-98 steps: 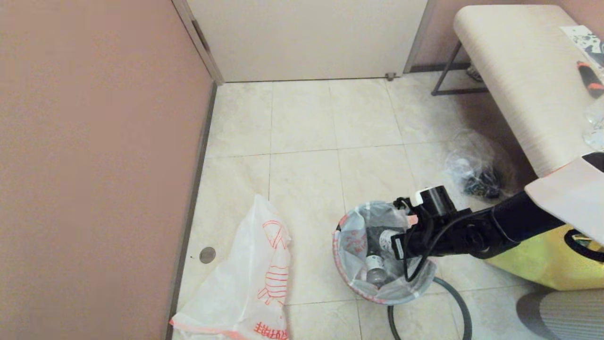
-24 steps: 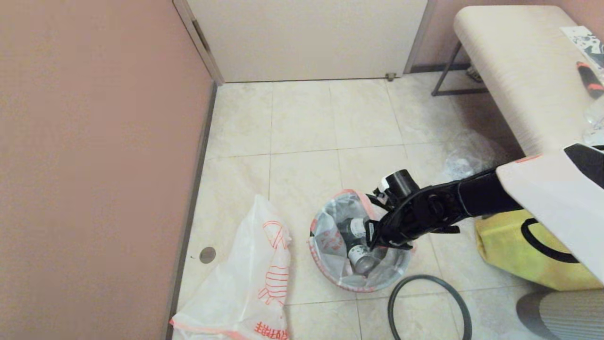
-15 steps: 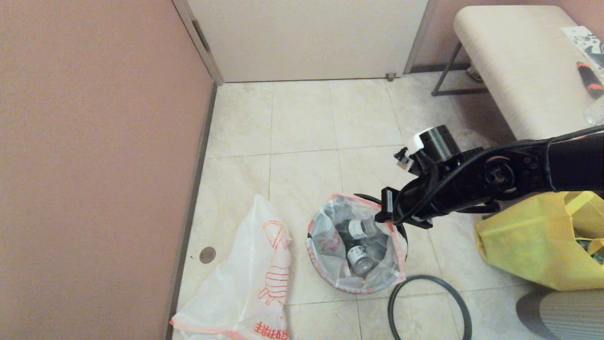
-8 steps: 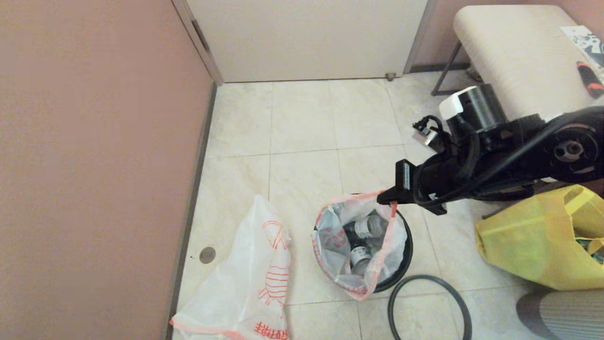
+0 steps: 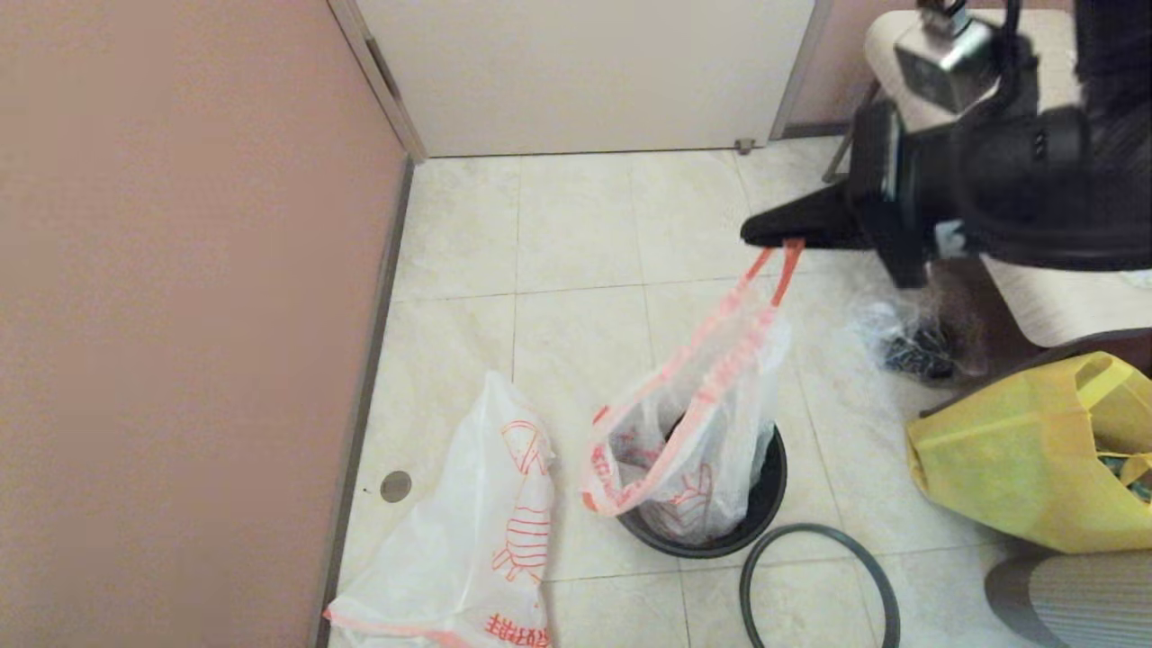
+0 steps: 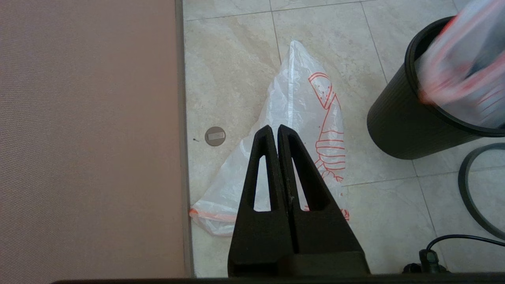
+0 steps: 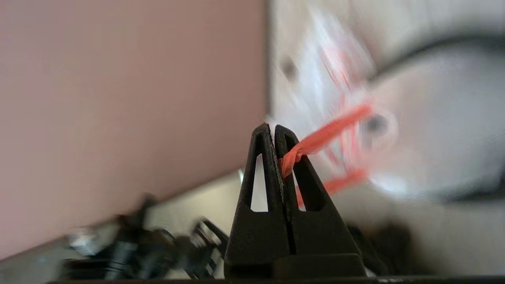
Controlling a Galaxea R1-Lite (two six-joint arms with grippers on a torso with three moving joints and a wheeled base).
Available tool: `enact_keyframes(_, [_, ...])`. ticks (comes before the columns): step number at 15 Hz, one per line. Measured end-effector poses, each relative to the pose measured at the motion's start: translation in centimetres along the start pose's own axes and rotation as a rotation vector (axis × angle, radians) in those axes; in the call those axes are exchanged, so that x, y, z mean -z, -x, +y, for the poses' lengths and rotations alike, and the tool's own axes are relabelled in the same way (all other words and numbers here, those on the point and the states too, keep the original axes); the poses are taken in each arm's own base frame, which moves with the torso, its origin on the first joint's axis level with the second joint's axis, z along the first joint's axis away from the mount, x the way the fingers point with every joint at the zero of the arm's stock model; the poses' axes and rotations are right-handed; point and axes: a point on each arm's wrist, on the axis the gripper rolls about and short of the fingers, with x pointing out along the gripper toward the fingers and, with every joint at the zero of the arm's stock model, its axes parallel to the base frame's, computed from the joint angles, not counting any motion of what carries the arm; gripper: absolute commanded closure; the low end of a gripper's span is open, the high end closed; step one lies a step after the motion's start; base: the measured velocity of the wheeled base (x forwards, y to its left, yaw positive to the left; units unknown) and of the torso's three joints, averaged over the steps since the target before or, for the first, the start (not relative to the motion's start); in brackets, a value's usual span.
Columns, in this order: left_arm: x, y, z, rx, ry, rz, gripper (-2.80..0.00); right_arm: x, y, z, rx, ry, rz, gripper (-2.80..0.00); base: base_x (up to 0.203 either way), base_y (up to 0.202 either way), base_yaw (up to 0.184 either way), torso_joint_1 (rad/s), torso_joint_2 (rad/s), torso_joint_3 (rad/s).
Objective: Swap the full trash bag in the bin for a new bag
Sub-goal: Place the trash bag on the floor
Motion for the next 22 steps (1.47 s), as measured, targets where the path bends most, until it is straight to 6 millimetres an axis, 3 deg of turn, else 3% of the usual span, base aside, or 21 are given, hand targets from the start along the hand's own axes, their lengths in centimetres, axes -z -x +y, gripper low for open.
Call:
enact_keyframes(4, [0.0,0.0,0.0,0.000,-0.001,0.000,0.00,-3.8,5.5,4.5,-0.067,0.179,-0.246,0.00,0.000,0.000,0.000,0.000,0.00,0.000])
enact_keyframes(9, [0.0,0.0,0.0,0.000,0.000,0.000,0.00,-5.9,10.9,7.2,0.059,0.492,-0.650,0.00,0.000,0.000,0.000,0.000,0.00,0.000])
enact_keyframes(13, [0.0,0.0,0.0,0.000,0.000,0.000,0.00,-6.3,13.3,7.7,0.168,0.624,-0.774,0.00,0.000,0.000,0.000,0.000,0.00,0.000])
enact_keyframes(17, [0.0,0.0,0.0,0.000,0.000,0.000,0.00,-8.0,11.5,4.6,0.327,0.622,-0.775,0.00,0.000,0.000,0.000,0.000,0.00,0.000])
enact_keyframes(19, [0.0,0.0,0.0,0.000,-0.001,0.000,0.00,-9.4,9.0,1.3,0.433,0.598,-0.750,0.00,0.000,0.000,0.000,0.000,0.00,0.000])
enact_keyframes(22, [0.0,0.0,0.0,0.001,-0.001,0.000,0.00,-11.1,4.2,-6.1,0.586,0.518,-0.667,0.00,0.000,0.000,0.000,0.000,0.00,0.000])
